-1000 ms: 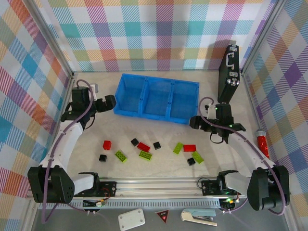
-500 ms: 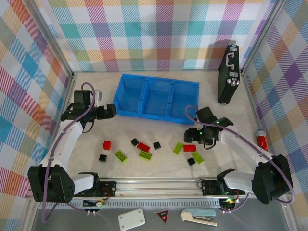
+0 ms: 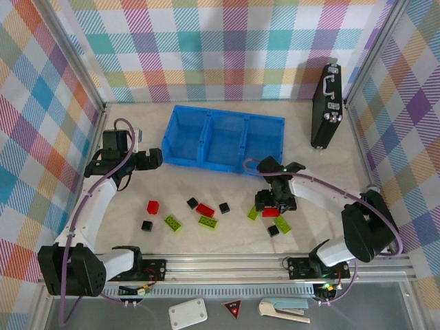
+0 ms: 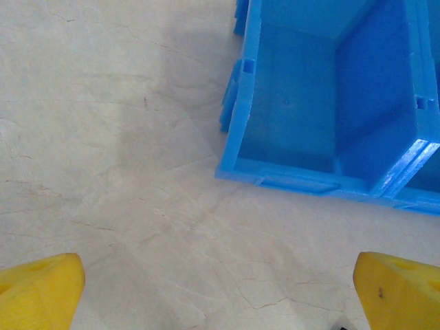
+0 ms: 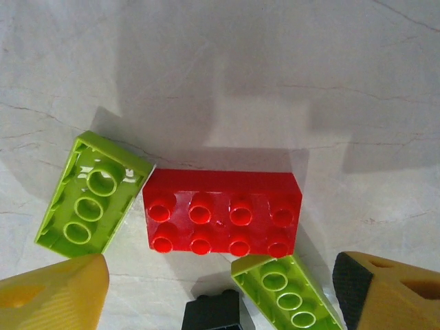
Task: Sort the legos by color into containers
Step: Pick up the lego from the bottom-center of the table.
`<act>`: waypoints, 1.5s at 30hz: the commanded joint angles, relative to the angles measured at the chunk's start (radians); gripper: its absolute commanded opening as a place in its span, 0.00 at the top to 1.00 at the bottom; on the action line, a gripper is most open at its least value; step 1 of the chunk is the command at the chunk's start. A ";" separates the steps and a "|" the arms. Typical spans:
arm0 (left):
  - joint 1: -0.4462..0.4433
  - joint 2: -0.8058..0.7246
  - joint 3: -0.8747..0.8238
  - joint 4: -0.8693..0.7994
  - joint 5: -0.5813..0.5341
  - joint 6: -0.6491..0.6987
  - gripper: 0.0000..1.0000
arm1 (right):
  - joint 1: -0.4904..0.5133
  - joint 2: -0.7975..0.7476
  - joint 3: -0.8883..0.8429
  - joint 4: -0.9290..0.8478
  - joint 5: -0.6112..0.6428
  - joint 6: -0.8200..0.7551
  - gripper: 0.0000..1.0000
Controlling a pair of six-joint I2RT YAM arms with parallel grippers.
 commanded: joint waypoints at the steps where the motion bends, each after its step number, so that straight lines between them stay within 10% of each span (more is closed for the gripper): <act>1: 0.001 -0.019 -0.015 0.007 -0.023 0.024 0.00 | 0.015 0.035 0.028 -0.011 0.038 0.033 0.14; 45: 0.000 -0.032 -0.022 0.013 -0.037 0.033 0.00 | 0.051 0.117 0.084 -0.024 0.080 0.064 0.43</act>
